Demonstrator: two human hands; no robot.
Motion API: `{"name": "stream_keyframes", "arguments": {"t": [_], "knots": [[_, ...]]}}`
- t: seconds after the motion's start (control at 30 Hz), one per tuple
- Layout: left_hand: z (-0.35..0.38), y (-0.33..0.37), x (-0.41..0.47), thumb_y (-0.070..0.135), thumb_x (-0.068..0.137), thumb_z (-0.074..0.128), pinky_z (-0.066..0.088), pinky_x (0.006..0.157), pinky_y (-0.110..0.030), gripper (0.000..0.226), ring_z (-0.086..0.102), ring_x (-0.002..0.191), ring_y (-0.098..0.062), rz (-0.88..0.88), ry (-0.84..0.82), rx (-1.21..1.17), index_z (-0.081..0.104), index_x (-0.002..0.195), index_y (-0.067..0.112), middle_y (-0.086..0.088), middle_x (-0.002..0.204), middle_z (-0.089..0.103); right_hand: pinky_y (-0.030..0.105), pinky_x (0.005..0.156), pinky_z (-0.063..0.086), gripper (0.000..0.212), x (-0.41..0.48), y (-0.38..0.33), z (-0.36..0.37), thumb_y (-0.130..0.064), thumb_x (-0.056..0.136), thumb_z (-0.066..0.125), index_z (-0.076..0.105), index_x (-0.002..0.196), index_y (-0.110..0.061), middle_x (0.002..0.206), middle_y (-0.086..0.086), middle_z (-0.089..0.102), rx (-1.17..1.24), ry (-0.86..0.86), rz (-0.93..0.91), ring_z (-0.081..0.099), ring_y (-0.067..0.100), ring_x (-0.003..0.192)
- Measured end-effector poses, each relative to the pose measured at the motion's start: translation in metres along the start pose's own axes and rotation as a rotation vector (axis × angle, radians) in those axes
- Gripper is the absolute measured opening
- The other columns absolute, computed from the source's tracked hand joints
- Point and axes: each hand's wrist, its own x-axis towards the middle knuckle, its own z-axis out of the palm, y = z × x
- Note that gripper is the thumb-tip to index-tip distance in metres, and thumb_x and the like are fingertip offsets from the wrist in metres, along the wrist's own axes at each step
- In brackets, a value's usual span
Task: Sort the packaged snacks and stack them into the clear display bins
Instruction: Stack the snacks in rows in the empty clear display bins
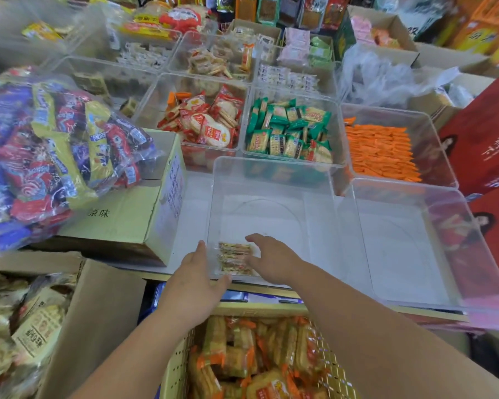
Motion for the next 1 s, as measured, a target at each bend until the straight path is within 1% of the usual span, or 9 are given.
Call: {"name": "stream_keyframes", "arguments": {"t": [0.07,0.2,0.27,0.33,0.5,0.67,0.77,0.9,1.0], "knots": [[-0.007,0.0,-0.013,0.06,0.095,0.057,0.039,0.109,-0.035,0.093,0.037,0.146,-0.02,0.018,0.049,-0.016,0.006,0.165,0.027,0.001,0.166,0.027,0.038,0.112,0.037,0.055,-0.019,0.004,-0.002,-0.042,0.103,0.052,0.038,0.153,-0.027,0.155,0.004,0.042,0.014,0.065,-0.013,0.043,0.026,0.139],[-0.023,-0.007,-0.06,0.049,0.095,0.064,0.044,0.111,-0.039,0.065,0.049,0.135,-0.017,0.076,0.195,-0.074,0.041,0.153,0.031,0.007,0.151,0.044,0.031,0.109,0.036,0.046,-0.054,0.003,0.007,-0.04,0.1,0.055,0.05,0.144,-0.028,0.146,-0.002,0.05,0.074,0.242,-0.115,0.043,0.02,0.135],[-0.028,-0.019,-0.093,0.046,0.094,0.065,0.043,0.109,-0.034,0.051,0.052,0.128,-0.016,0.124,0.301,-0.07,0.057,0.14,0.025,0.006,0.138,0.055,0.028,0.104,0.036,0.042,-0.072,-0.009,0.019,-0.039,0.097,0.059,0.056,0.138,-0.027,0.141,-0.003,0.054,0.112,0.302,-0.204,0.044,0.018,0.131],[-0.036,-0.035,-0.126,0.048,0.09,0.058,0.041,0.102,-0.028,0.051,0.054,0.118,-0.018,0.153,0.409,0.05,0.065,0.129,0.017,0.002,0.127,0.062,0.025,0.103,0.036,0.038,-0.088,-0.028,0.035,-0.037,0.095,0.062,0.061,0.132,-0.026,0.136,-0.003,0.058,0.134,0.306,-0.309,0.046,0.016,0.128],[-0.068,-0.099,-0.186,0.051,0.088,0.051,0.055,0.087,-0.048,0.058,0.064,0.104,-0.033,0.045,0.486,0.332,0.072,0.12,0.007,-0.011,0.117,0.069,0.025,0.111,0.033,0.032,-0.123,-0.096,0.082,-0.041,0.094,0.061,0.066,0.124,-0.03,0.13,-0.011,0.058,0.145,0.28,-0.569,0.045,0.011,0.126],[-0.098,-0.181,-0.212,0.051,0.091,0.066,0.05,0.101,-0.05,0.058,0.057,0.121,-0.032,-0.233,0.44,0.349,0.058,0.138,0.016,-0.009,0.132,0.062,0.026,0.112,0.032,0.038,-0.148,-0.166,0.126,-0.046,0.093,0.057,0.068,0.124,-0.026,0.132,-0.009,0.058,0.08,0.172,-0.757,0.043,0.012,0.129],[-0.118,-0.232,-0.219,0.057,0.084,0.071,0.045,0.109,-0.049,0.074,0.049,0.132,-0.034,-0.341,0.354,0.385,0.051,0.146,0.022,-0.009,0.143,0.054,0.03,0.113,0.031,0.038,-0.149,-0.203,0.151,-0.05,0.096,0.054,0.065,0.128,-0.032,0.133,-0.013,0.055,0.035,0.151,-0.748,0.04,0.01,0.129],[-0.155,-0.306,-0.222,0.066,0.072,0.054,0.053,0.089,-0.058,0.075,0.059,0.112,-0.049,-0.29,0.315,0.482,0.066,0.125,0.013,-0.024,0.128,0.062,0.034,0.11,0.029,0.038,-0.146,-0.252,0.189,-0.056,0.093,0.046,0.07,0.117,-0.038,0.122,-0.021,0.061,-0.073,0.301,-0.602,0.04,0.008,0.13],[-0.177,-0.341,-0.226,0.071,0.068,0.046,0.056,0.08,-0.061,0.077,0.062,0.101,-0.05,-0.245,0.275,0.552,0.07,0.113,0.013,-0.025,0.118,0.065,0.037,0.11,0.024,0.037,-0.145,-0.268,0.209,-0.058,0.091,0.046,0.071,0.111,-0.039,0.117,-0.022,0.064,-0.185,0.372,-0.478,0.041,0.012,0.133]]}}
